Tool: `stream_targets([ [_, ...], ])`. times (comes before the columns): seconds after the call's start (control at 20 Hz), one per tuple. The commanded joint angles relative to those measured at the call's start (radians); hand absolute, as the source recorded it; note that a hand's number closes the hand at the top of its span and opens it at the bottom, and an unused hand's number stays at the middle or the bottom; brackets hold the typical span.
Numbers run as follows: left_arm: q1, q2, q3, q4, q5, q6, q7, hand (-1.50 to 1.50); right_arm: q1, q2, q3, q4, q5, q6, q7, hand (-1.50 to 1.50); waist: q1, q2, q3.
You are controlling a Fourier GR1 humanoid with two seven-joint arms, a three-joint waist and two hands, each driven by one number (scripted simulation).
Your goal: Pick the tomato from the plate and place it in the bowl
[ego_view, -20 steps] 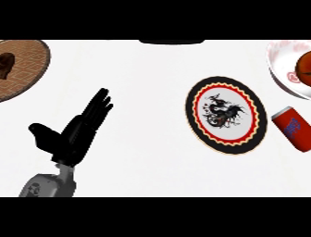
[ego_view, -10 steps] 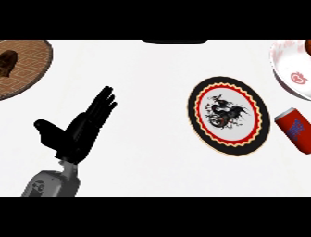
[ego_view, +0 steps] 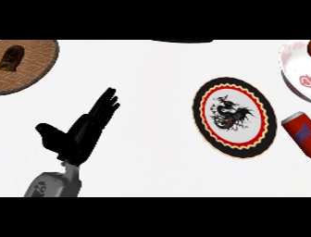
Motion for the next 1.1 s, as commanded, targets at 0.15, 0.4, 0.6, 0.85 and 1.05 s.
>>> stream_targets([
  [0.15, -0.065, -0.016, 0.002, -0.004, 0.006, 0.004, 0.046, 0.00, -0.099, -0.025, -0.076, 0.304, -0.010, -0.011, 0.028, -1.50, 0.019, 0.011, 0.003],
  [0.4, -0.051, -0.010, 0.000, 0.015, 0.001, -0.018, 0.018, 0.00, -0.105, -0.009, -0.158, 0.373, -0.095, -0.070, -0.115, -1.50, 0.023, 0.015, 0.004],
  [0.6, -0.012, -0.023, -0.017, 0.020, -0.025, -0.003, -0.010, 0.00, -0.121, 0.007, -0.315, 0.348, -0.267, -0.099, -0.220, -1.50, -0.002, 0.004, 0.005],
  [0.85, -0.015, -0.002, 0.021, 0.027, -0.007, -0.003, 0.006, 0.00, -0.123, 0.040, -0.497, 0.283, -0.479, -0.126, -0.434, -1.50, -0.031, -0.008, 0.005],
  [1.05, 0.006, -0.008, 0.047, 0.060, -0.003, -0.006, -0.046, 0.00, -0.061, -0.026, -0.566, 0.261, -0.589, 0.056, -0.591, -1.50, -0.060, -0.017, 0.001],
])
